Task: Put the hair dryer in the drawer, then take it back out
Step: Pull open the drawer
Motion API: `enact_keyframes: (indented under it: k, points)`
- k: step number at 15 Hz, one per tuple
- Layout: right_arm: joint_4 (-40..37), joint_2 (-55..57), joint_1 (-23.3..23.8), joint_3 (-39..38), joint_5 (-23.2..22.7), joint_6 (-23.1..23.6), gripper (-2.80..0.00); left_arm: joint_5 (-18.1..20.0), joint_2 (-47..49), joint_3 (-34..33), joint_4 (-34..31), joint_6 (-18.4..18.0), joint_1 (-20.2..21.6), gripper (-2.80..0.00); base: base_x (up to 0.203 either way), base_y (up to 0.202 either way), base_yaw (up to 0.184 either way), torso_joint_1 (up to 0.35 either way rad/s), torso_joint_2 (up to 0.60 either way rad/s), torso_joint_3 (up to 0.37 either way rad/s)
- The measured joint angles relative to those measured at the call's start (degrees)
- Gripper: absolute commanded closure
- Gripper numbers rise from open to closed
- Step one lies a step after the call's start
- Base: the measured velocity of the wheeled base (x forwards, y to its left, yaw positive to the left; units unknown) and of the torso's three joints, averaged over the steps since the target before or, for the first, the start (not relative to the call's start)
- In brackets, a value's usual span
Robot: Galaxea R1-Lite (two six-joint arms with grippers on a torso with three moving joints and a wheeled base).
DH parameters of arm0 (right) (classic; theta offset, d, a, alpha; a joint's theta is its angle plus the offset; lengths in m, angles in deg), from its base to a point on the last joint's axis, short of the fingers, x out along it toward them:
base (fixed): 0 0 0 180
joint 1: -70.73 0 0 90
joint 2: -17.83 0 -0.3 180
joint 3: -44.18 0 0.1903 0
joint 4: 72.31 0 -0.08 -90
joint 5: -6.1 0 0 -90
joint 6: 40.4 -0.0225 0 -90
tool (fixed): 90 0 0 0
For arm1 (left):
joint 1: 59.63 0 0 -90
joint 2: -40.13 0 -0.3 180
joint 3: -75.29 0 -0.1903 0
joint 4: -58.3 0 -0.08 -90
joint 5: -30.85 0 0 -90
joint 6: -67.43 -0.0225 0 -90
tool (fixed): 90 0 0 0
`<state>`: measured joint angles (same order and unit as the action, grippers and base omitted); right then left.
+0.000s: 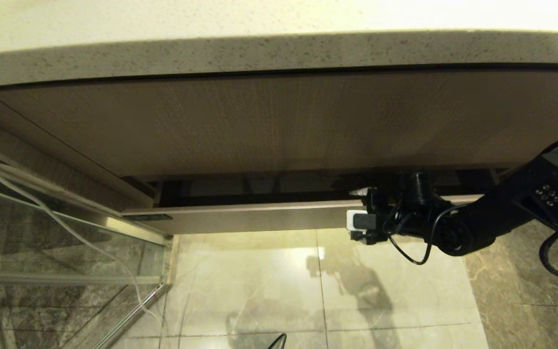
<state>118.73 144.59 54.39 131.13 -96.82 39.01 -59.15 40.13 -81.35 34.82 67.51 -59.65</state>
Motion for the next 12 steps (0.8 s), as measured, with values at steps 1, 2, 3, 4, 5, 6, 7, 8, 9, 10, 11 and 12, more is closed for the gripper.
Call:
enact_keyframes:
  k: [1, 2, 3, 4, 5, 6, 7, 8, 9, 10, 11, 12]
  points:
    - [-1.1, -0.6, 0.0, 0.1, -0.1, 0.2, -2.8, 0.0, 0.0, 0.0, 0.0, 0.0, 0.0, 0.0, 0.0, 0.0, 0.0, 0.0, 0.0, 0.0]
    - [-3.1, -1.3, 0.0, 0.0, -0.1, 0.9, -2.8, 0.0, 0.0, 0.0, 0.0, 0.0, 0.0, 0.0, 0.0, 0.0, 0.0, 0.0, 0.0, 0.0]
    - [-4.8, -2.2, 0.0, -0.2, 0.0, 1.8, -2.8, 0.0, 0.0, 0.0, 0.0, 0.0, 0.0, 0.0, 0.0, 0.0, 0.0, 0.0, 0.0, 0.0]
    - [-6.5, -3.1, -0.1, -0.6, 0.0, 2.5, -2.8, 0.0, 0.0, 0.0, 0.0, 0.0, 0.0, 0.0, 0.0, 0.0, 0.0, 0.0, 0.0, 0.0]
    - [-8.3, -4.3, -0.1, -1.2, 0.1, 3.3, -2.8, 0.0, 0.0, 0.0, 0.0, 0.0, 0.0, 0.0, 0.0, 0.0, 0.0, 0.0, 0.0, 0.0]
    - [-10.3, -5.6, -0.1, -2.0, 0.0, 4.1, -2.8, 0.0, 0.0, 0.0, 0.0, 0.0, 0.0, 0.0, 0.0, 0.0, 0.0, 0.0, 0.0, 0.0]
    - [-12.3, -7.1, -0.2, -3.0, 0.0, 4.8, -2.8, 0.0, 0.0, 0.0, 0.0, 0.0, 0.0, 0.0, 0.0, 0.0, 0.0, 0.0, 0.0, 0.0]
    - [-13.8, -8.7, -0.2, -4.0, 0.0, 5.2, -2.8, 0.0, 0.0, 0.0, 0.0, 0.0, 0.0, 0.0, 0.0, 0.0, 0.0, 0.0, 0.0, 0.0]
    - [-14.9, -10.3, -0.5, -4.9, 0.1, 5.4, -2.8, 0.0, 0.0, 0.0, 0.0, 0.0, 0.0, 0.0, 0.0, 0.0, 0.0, 0.0, 0.0, 0.0]
    - [-16.0, -11.7, -0.9, -5.7, 0.2, 5.5, -2.8, 0.0, 0.0, 0.0, 0.0, 0.0, 0.0, 0.0, 0.0, 0.0, 0.0, 0.0, 0.0, 0.0]
    - [-17.4, -13.2, -1.3, -6.2, 0.2, 5.5, -2.8, 0.0, 0.0, 0.0, 0.0, 0.0, 0.0, 0.0, 0.0, 0.0, 0.0, 0.0, 0.0, 0.0]
    - [-19.2, -14.7, -1.7, -6.5, 0.5, 5.5, -2.8, 0.0, 0.0, 0.0, 0.0, 0.0, 0.0, 0.0, 0.0, 0.0, 0.0, 0.0, 0.0, 0.0]
